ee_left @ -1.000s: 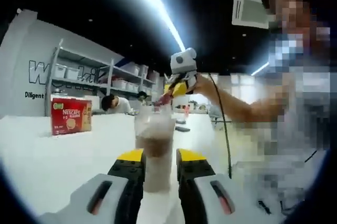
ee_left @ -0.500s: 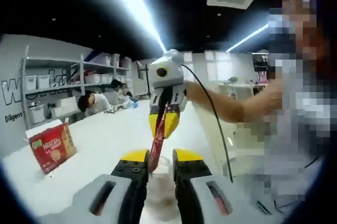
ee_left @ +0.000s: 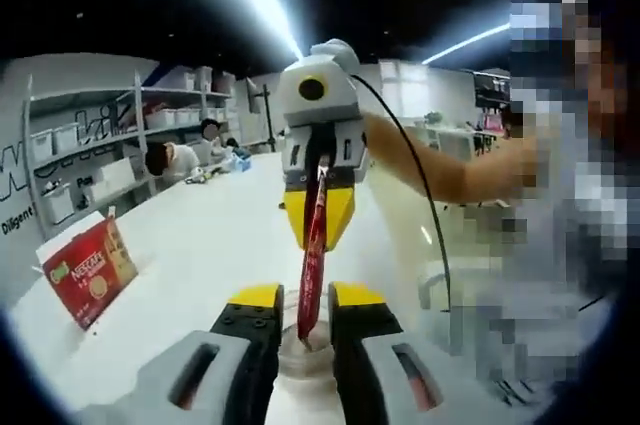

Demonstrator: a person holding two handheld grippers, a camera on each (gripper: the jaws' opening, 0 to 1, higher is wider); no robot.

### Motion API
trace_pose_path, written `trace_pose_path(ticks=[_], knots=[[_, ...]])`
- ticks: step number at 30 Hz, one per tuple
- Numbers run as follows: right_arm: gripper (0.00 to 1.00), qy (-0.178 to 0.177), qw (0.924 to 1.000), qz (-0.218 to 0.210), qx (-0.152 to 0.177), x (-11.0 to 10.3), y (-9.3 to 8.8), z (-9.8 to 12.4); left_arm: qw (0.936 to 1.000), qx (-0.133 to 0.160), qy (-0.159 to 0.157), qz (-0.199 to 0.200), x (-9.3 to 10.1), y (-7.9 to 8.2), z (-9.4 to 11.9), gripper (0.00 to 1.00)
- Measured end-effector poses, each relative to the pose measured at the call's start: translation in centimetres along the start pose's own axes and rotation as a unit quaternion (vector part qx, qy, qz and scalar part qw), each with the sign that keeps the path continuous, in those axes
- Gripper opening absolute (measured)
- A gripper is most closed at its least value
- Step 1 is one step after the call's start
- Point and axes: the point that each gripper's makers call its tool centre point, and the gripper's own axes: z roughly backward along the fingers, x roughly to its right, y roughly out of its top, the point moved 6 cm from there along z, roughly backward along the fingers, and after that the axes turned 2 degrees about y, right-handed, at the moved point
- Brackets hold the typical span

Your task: Tear open the coffee pouch, take out the coffee, and pour the coffee from the pouch into the cup

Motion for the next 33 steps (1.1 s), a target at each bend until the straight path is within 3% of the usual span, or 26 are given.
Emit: trace_pose_path(ticks=[8, 16, 24, 30, 33], knots=[[0.1, 0.002, 1.0, 0.001, -0.004, 0.1, 0.3, -0.2, 0.9999, -0.007, -0.014, 0.002, 0.1, -0.4, -0.2, 0.11], [0.1, 0.005, 0.9999, -0.001, -0.009, 0.4, 0.1, -0.1, 0.9995, -0.006, -0.03, 0.006, 0.5, -0.8, -1.3, 0.13], [0.1, 0.009, 0.9997, 0.002, -0.023, 0.4, 0.1, -0.2, 0.9992, -0.003, -0.038, -0.013, 0.8, -0.8, -2.0, 0.07], [0.1, 0.013, 0.9997, 0.003, -0.02, 0.5, 0.1, -0.2, 0.9989, 0.004, -0.043, -0.016, 0.6, -1.0, -1.9, 0.04], [0.1, 0.015, 0.9998, 0.011, -0.001, 0.8, 0.3, -0.3, 0.9989, 0.013, -0.042, -0.014, 0.3, -1.1, -1.7, 0.04]])
